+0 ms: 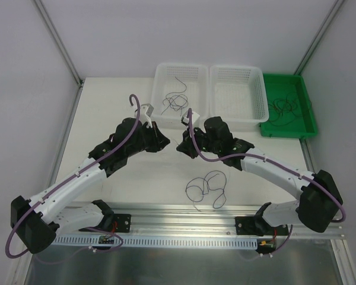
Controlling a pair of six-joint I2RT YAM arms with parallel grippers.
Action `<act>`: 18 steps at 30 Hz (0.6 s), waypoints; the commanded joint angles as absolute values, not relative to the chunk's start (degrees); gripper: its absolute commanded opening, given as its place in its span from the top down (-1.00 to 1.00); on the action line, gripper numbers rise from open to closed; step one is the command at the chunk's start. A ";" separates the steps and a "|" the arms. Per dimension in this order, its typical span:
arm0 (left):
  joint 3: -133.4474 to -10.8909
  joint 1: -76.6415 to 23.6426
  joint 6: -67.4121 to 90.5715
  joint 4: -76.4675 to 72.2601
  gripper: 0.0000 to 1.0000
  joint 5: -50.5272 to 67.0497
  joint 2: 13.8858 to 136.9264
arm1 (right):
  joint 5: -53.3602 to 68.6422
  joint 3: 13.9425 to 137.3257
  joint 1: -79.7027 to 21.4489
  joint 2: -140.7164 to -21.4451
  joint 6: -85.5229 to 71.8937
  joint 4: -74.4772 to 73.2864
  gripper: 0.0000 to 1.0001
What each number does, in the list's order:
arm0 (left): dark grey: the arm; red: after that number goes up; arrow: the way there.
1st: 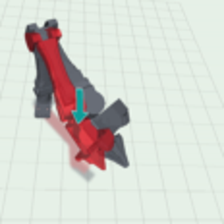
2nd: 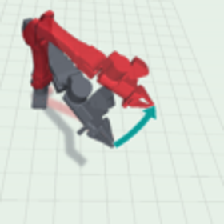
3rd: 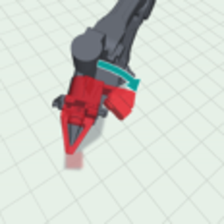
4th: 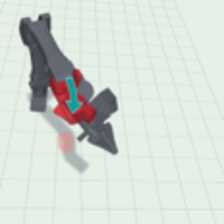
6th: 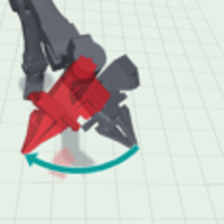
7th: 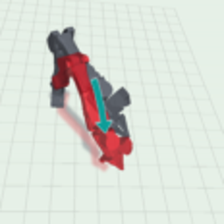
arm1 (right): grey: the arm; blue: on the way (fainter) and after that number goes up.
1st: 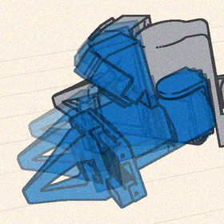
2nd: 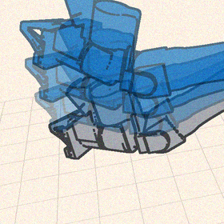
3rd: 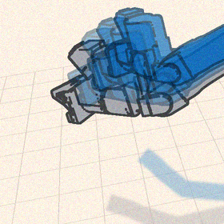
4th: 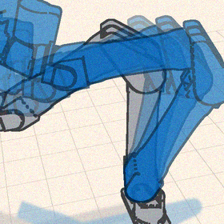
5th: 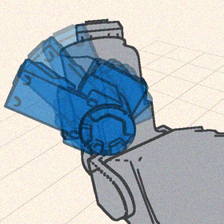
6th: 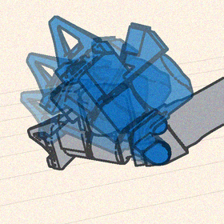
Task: Untangle the cables
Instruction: Untie the cable at the center of the board.
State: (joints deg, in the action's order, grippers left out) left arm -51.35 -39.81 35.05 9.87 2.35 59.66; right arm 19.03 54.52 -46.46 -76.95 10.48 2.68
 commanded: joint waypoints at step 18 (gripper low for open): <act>-41.84 -27.25 33.49 13.79 1.00 -12.56 53.44 | -14.04 49.40 -41.93 -49.57 7.57 -12.82 0.99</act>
State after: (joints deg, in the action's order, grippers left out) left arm -41.93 -28.01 34.96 13.06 -8.88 56.53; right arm -0.75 50.37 -44.31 -50.37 10.72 -8.56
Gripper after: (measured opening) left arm 0.008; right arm 0.013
